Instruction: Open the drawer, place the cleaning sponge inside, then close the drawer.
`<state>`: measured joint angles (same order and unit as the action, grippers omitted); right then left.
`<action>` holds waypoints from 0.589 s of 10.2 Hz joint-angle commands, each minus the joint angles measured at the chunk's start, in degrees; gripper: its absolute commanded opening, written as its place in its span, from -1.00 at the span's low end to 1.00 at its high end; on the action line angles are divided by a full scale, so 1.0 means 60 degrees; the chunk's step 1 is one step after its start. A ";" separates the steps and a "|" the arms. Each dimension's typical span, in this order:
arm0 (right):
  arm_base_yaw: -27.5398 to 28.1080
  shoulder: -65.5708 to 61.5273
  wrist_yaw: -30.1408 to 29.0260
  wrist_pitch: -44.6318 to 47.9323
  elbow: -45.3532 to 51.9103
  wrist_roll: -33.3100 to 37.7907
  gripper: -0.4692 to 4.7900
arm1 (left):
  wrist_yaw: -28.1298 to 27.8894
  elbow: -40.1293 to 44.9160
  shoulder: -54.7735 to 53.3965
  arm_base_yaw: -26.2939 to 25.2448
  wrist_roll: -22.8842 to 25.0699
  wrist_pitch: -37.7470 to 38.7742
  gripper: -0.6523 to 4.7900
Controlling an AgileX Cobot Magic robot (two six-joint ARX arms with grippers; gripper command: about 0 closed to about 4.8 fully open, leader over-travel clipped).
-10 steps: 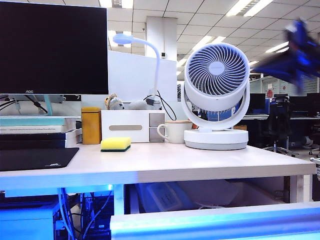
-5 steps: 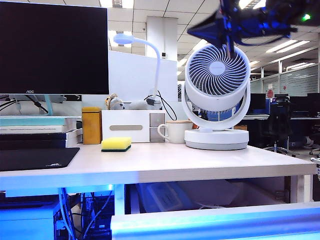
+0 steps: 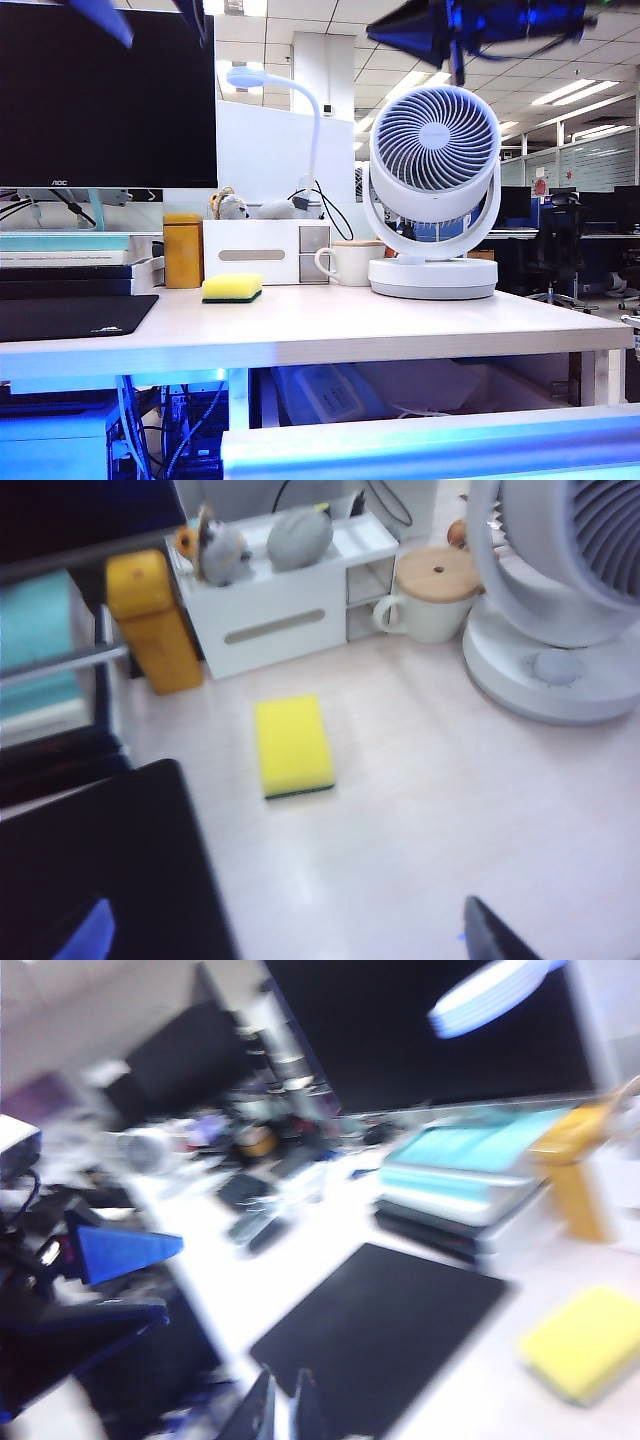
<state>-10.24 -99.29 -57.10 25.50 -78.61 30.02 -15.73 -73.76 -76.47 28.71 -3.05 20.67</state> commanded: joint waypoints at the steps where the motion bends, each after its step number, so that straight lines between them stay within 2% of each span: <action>1: -0.0306 0.1282 0.2503 -0.6411 -0.0379 -0.4969 -0.83 | 0.0528 -0.0044 -0.1275 -0.1038 0.0051 -0.1934 1.00; 4: -0.0459 0.1752 0.2532 -0.6801 -0.0379 -0.4980 -0.83 | 0.0831 -0.0044 -0.2237 -0.1140 0.0157 -0.2845 1.00; 6: -0.0729 0.2164 0.2532 -0.6849 -0.0382 -0.4976 -0.83 | 0.0947 -0.0047 -0.3566 -0.1144 0.0153 -0.4353 1.00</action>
<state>-14.15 -87.37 -41.74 -16.05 -80.47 0.38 -10.07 -73.80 -96.47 21.96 -2.35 -1.74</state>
